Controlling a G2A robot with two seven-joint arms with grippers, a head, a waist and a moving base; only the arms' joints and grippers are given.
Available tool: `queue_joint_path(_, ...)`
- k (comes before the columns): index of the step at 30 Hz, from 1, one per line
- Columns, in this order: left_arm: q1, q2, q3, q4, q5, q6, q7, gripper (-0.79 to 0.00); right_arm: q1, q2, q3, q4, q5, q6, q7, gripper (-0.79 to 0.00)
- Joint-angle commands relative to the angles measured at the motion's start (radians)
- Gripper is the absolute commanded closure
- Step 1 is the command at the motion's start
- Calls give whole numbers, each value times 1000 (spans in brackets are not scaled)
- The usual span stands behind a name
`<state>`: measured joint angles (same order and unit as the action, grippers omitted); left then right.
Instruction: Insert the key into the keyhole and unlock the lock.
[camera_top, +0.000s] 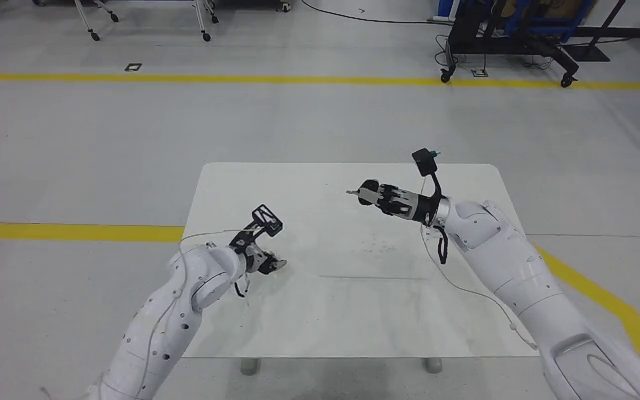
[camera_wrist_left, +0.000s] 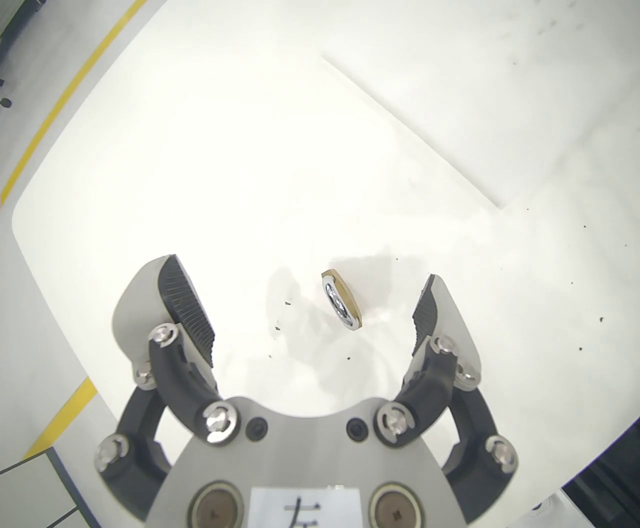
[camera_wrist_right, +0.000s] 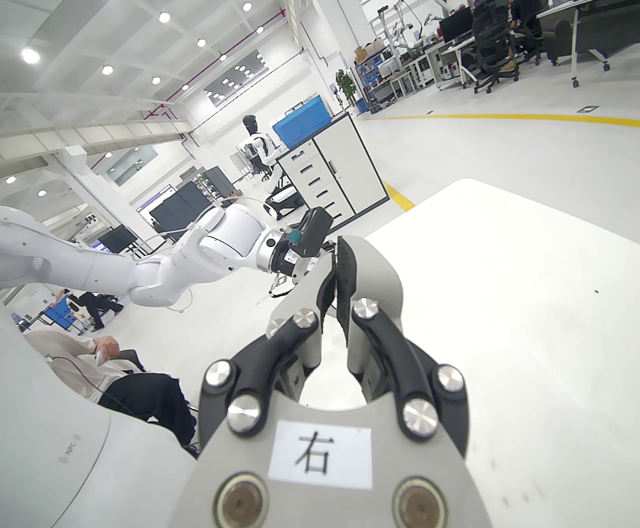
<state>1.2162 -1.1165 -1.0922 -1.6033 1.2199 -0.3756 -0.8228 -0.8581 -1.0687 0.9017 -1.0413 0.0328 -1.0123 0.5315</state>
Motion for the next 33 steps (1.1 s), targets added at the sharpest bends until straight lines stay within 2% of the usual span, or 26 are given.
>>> queue_joint_path(1, -9, -3, 11, 12, -15, 2, -29, -785, 0, 0, 0, 0, 0, 0, 0, 0)
queue_joint_path(4, -12, -5, 13, 14, -30, 21, -47, -717, 0, 0, 0, 0, 0, 0, 0, 0)
queue_joint_path(9, -7, -5, 8, 15, -35, 39, -66, -520, 0, 0, 0, 0, 0, 0, 0, 0)
queue_joint_path(14, -13, -8, 22, 29, -35, 43, -71, -462, 0, 0, 0, 0, 0, 0, 0, 0)
queue_joint_path(15, -17, -8, 25, 35, -35, 42, -75, -422, 0, 0, 0, 0, 0, 0, 0, 0)
queue_joint_path(16, -21, -9, 28, 38, -31, 45, -79, -357, 0, 0, 0, 0, 0, 0, 0, 0)
queue_joint_path(18, -25, -10, 31, 39, -34, 49, -81, -169, 0, 0, 0, 0, 0, 0, 0, 0)
queue_joint_path(19, -26, -11, 32, 37, -32, 49, -81, -3, 0, 0, 0, 0, 0, 0, 0, 0)
queue_joint_path(33, -30, -11, 40, 34, -20, 47, -105, 0, 0, 0, 0, 0, 0, 0, 0, 0)
